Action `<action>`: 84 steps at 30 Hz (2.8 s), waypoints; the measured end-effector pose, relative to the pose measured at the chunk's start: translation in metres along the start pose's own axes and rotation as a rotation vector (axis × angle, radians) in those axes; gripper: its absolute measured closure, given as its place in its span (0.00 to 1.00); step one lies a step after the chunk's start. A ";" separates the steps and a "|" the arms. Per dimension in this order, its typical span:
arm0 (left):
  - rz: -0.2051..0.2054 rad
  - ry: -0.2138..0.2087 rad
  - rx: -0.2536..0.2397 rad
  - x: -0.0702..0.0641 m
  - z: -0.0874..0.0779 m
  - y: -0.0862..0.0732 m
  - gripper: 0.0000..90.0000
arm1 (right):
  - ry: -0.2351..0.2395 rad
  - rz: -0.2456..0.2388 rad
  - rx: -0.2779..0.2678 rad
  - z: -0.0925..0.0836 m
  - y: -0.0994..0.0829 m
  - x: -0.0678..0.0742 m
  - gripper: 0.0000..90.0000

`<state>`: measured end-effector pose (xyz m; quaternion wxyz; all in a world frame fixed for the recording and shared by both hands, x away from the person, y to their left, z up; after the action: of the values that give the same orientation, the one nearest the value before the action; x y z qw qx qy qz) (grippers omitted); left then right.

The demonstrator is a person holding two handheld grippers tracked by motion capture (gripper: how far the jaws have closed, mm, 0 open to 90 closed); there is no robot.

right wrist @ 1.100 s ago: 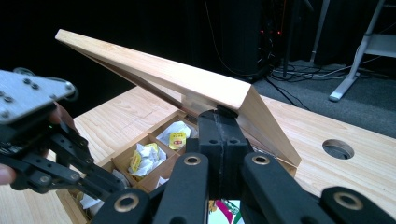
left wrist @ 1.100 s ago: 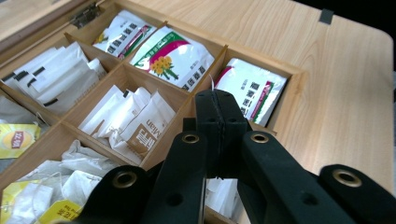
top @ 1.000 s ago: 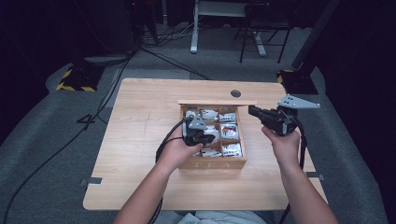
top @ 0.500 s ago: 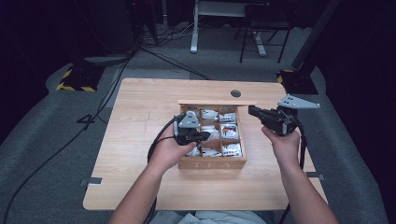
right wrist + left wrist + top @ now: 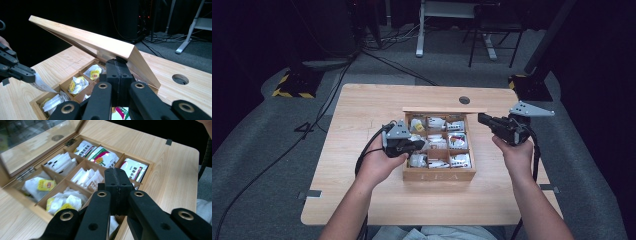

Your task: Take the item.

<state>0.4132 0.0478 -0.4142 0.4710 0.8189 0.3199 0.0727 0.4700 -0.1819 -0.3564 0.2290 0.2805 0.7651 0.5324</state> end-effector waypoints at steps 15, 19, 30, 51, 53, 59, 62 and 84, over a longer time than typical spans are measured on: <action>-0.019 0.031 -0.038 0.019 -0.029 -0.012 1.00 | 0.001 0.005 0.003 0.000 0.000 0.000 1.00; -0.024 0.049 -0.042 0.024 -0.037 -0.015 1.00 | 0.000 0.004 0.003 0.000 0.000 0.000 1.00; -0.042 0.091 -0.096 0.039 -0.066 -0.034 1.00 | 0.000 -0.001 0.002 0.000 -0.001 0.000 1.00; -0.068 0.240 -0.082 0.083 -0.092 -0.066 1.00 | -0.004 0.003 0.018 0.001 -0.005 0.002 1.00; -0.076 0.244 -0.081 0.087 -0.092 -0.069 1.00 | -0.004 0.003 0.019 0.001 -0.005 0.002 1.00; -0.094 0.247 -0.079 0.096 -0.089 -0.076 1.00 | -0.003 0.002 0.020 0.001 -0.006 0.002 1.00; -0.101 0.259 -0.089 0.101 -0.085 -0.078 1.00 | -0.003 0.002 0.021 0.001 -0.006 0.002 1.00; -0.126 0.297 -0.046 0.137 -0.061 -0.114 1.00 | 0.002 0.006 0.033 0.003 -0.009 0.002 1.00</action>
<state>0.4428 0.2131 -0.4988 0.4409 0.7662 0.4352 0.1706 0.4685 -0.1813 -0.3661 0.2219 0.2858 0.7734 0.5206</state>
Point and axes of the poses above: each handheld gripper's, and its own axes: z roughly forward along the jaws, y roughly out of its top, x roughly to its left, the point moved 9 cm from there along z, roughly forward along the jaws, and after that the axes turned 9 degrees about -z, right-handed, at the moved point
